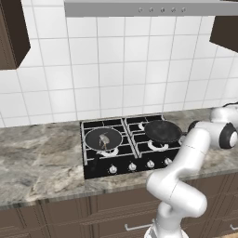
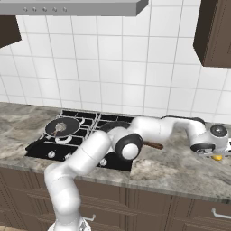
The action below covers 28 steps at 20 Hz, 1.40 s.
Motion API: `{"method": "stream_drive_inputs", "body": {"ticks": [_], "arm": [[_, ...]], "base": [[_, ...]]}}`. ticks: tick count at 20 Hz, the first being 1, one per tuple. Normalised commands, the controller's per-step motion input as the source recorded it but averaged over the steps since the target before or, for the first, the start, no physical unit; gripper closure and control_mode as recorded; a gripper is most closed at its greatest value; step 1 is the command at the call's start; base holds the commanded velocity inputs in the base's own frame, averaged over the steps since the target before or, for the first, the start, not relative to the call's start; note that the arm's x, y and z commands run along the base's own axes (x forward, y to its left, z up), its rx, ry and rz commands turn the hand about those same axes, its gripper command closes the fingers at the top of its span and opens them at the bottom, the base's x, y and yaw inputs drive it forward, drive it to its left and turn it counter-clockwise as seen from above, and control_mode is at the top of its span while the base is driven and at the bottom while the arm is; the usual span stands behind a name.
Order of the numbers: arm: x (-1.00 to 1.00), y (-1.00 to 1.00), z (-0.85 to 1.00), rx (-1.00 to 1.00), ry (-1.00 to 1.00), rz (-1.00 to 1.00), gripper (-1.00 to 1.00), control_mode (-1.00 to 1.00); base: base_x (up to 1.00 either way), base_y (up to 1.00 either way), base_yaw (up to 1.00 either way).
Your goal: Place both pans onto different burners. Then place the lemon and the fish on different pans.
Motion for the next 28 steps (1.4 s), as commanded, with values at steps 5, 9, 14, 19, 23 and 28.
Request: {"method": "stream_drive_inputs", "body": {"ticks": [5,9,14,19,23,28], "arm": [[0.0,0.0,-0.13,0.0,0.0,0.0,1.0,-1.0],[0.0,0.02,0.0,0.0,0.0,0.0,1.0,-1.0],[-0.06,0.14,0.04,0.0,0.0,0.0,1.0,-1.0],[-0.11,0.15,0.21,0.0,0.0,0.02,1.0,-1.0],[-0.13,0.32,0.03,0.0,0.0,0.04,1.0,-1.0],[-0.14,0.51,0.02,0.0,0.0,0.09,1.0,-1.0]], "base": [[0.0,0.0,0.0],[0.0,0.0,0.0],[0.0,0.0,0.0],[0.0,0.0,0.0],[0.0,0.0,0.0],[0.0,0.0,0.0]]}}
